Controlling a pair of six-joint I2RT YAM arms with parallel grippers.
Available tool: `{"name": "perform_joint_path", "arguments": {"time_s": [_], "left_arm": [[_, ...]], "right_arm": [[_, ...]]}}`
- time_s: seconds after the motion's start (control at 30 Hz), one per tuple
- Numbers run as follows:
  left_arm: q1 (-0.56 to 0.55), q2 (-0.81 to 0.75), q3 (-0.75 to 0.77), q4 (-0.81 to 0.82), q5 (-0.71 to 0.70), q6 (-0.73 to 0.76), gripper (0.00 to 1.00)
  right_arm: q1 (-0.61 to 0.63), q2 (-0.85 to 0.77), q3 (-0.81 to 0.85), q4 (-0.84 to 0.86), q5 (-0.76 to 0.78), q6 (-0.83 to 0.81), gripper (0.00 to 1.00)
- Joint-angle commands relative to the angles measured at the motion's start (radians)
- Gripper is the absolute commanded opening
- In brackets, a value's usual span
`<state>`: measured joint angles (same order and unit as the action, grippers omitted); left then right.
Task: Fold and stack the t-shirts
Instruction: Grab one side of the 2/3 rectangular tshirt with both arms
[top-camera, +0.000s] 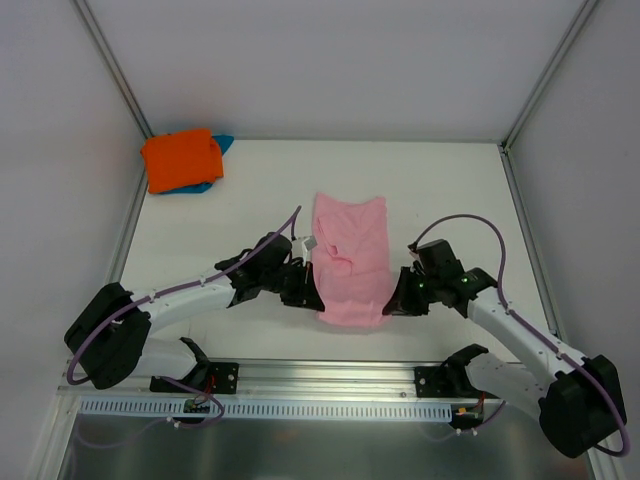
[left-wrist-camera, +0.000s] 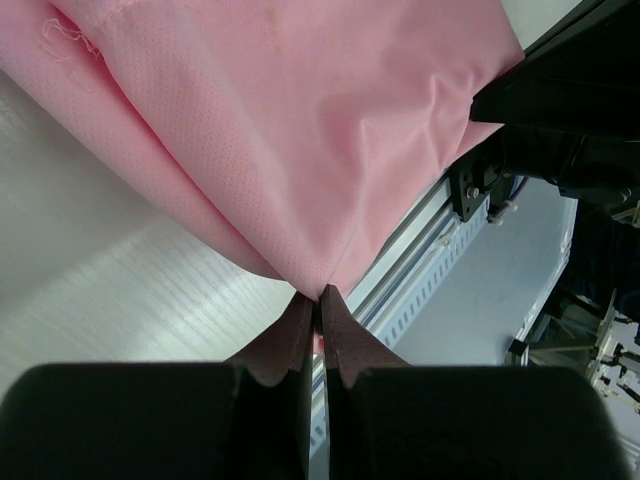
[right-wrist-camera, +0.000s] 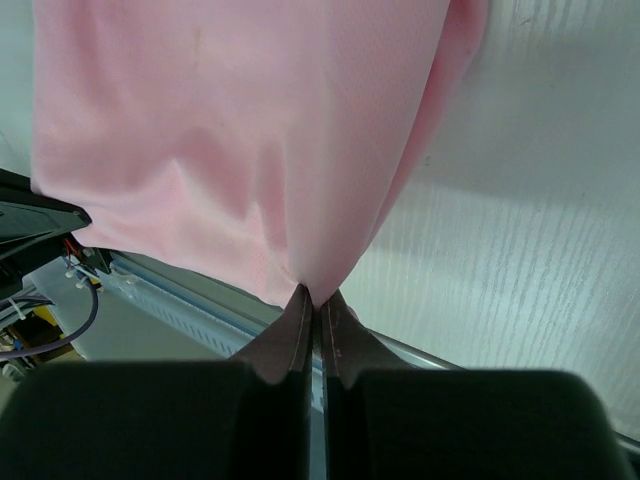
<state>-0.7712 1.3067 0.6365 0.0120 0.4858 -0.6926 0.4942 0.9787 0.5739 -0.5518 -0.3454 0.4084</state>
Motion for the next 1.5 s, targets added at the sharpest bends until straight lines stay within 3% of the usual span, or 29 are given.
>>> {"name": "perform_joint_path", "arguments": {"time_s": [0.0, 0.3, 0.53, 0.73, 0.77, 0.8, 0.83, 0.9, 0.93, 0.97, 1.0, 1.03, 1.07, 1.2, 1.27, 1.3, 1.47], "left_arm": [[0.003, -0.015, 0.028, -0.032, -0.016, 0.022, 0.0], [0.004, 0.019, 0.002, -0.015, -0.03, 0.053, 0.0], [0.01, 0.155, -0.078, 0.153, -0.064, 0.076, 0.0], [0.013, 0.223, -0.072, 0.2, -0.05, 0.065, 0.0], [0.013, 0.218, -0.07, 0.195, -0.059, 0.067, 0.0], [0.013, 0.198, -0.072, 0.184, -0.061, 0.068, 0.04], [0.013, 0.181, -0.078, 0.178, -0.068, 0.073, 0.16], [0.01, 0.078, -0.096, 0.171, -0.111, 0.079, 0.47], [0.007, 0.031, -0.124, 0.16, -0.134, 0.09, 0.69], [0.006, -0.074, -0.136, 0.146, -0.188, 0.099, 0.76], [0.004, -0.128, -0.153, 0.128, -0.214, 0.132, 0.82], [0.003, -0.177, -0.156, 0.077, -0.24, 0.151, 0.95], [0.001, -0.278, -0.161, 0.05, -0.262, 0.174, 0.98], [0.0, -0.48, -0.137, -0.131, -0.32, 0.306, 0.95], [0.0, -0.523, -0.114, -0.26, -0.334, 0.323, 0.75], [-0.013, -0.52, -0.078, -0.312, -0.366, 0.323, 0.7], [-0.125, -0.451, -0.023, -0.489, -0.528, 0.263, 0.65]], "right_arm": [[-0.011, 0.006, 0.058, -0.042, 0.013, -0.034, 0.0], [-0.017, 0.025, 0.021, -0.002, 0.005, -0.039, 0.01], [-0.017, 0.1, -0.052, 0.11, 0.019, -0.045, 0.01], [-0.017, 0.183, -0.077, 0.168, 0.036, -0.062, 0.0], [-0.017, 0.176, -0.078, 0.167, 0.045, -0.065, 0.05], [-0.017, 0.166, -0.085, 0.161, 0.051, -0.066, 0.26], [-0.016, 0.147, -0.088, 0.155, 0.071, -0.066, 0.4], [-0.011, 0.06, -0.089, 0.112, 0.103, -0.072, 0.68], [-0.011, 0.025, -0.089, 0.092, 0.132, -0.08, 0.76], [-0.011, -0.047, -0.088, 0.052, 0.144, -0.094, 0.81], [-0.009, -0.082, -0.086, 0.029, 0.157, -0.1, 0.95], [-0.009, -0.121, -0.083, 0.009, 0.18, -0.109, 1.0], [-0.008, -0.159, -0.082, -0.038, 0.19, -0.117, 1.0], [0.001, -0.346, -0.062, -0.135, 0.192, -0.143, 1.0], [0.029, -0.377, -0.049, -0.167, 0.189, -0.131, 1.0], [0.036, -0.39, -0.039, -0.184, 0.194, -0.126, 0.99], [0.11, -0.35, -0.003, -0.243, 0.215, -0.109, 1.0]]}}
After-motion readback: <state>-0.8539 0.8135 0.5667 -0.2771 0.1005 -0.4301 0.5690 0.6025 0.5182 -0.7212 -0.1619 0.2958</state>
